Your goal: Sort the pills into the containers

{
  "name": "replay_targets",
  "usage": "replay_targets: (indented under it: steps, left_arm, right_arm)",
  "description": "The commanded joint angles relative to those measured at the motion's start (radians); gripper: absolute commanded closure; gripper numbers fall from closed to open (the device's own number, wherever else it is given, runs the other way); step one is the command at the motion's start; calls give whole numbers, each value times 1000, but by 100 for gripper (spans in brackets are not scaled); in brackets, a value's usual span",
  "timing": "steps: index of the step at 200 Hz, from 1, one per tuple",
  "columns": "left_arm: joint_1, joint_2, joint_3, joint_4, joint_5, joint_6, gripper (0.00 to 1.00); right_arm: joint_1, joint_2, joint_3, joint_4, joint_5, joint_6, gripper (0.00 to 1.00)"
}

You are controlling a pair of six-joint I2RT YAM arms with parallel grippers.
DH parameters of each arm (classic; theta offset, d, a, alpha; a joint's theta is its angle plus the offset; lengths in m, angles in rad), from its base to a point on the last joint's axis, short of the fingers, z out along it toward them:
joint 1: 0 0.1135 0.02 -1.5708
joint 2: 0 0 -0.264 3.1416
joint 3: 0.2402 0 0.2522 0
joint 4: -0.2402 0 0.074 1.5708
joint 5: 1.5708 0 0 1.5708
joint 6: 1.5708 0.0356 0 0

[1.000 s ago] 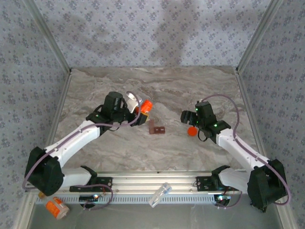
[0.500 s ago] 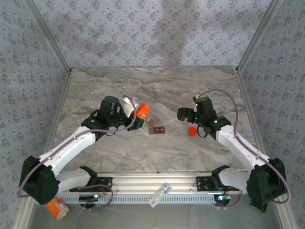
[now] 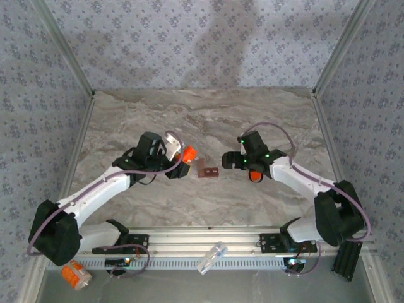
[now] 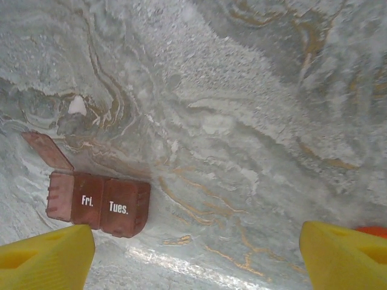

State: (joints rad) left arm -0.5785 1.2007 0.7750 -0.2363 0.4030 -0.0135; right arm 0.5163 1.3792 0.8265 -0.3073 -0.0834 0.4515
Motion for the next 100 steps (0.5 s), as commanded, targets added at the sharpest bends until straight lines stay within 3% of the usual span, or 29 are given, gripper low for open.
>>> replay_targets:
  steps: [1, 100]
  left_arm:
    - [-11, 5, -31, 62, -10, -39, 100]
    - [-72, 37, -150, 201, -57, -103, 100]
  right_arm:
    - [19, 38, 46, -4, -14, -10, 11]
    - [72, 184, 87, 42, 13, -30, 16]
